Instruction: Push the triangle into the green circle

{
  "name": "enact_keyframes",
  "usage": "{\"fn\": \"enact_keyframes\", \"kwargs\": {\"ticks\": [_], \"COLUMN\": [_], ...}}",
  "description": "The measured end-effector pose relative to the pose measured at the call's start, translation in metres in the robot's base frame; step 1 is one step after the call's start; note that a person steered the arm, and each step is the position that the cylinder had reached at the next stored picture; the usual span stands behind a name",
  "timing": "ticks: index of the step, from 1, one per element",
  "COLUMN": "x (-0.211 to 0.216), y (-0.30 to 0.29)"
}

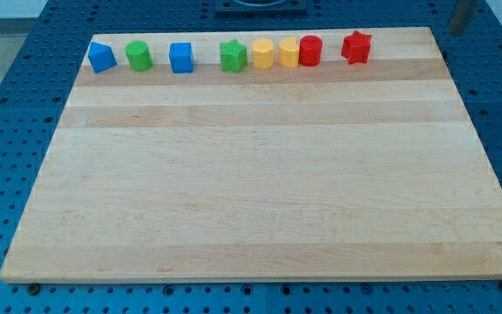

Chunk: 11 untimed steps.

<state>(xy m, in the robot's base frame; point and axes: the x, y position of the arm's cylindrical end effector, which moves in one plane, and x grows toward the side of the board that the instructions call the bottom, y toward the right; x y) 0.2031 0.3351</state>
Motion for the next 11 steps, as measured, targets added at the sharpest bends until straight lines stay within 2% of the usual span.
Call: {"fn": "enact_keyframes", "kwargs": {"ticks": [3,4,5,8,9,11], "x": [0.001,0.028,0.065,0.066,0.077,0.140], "y": [-0.001,-0.017,-0.075,-0.092,-0.122,-0.339]}}
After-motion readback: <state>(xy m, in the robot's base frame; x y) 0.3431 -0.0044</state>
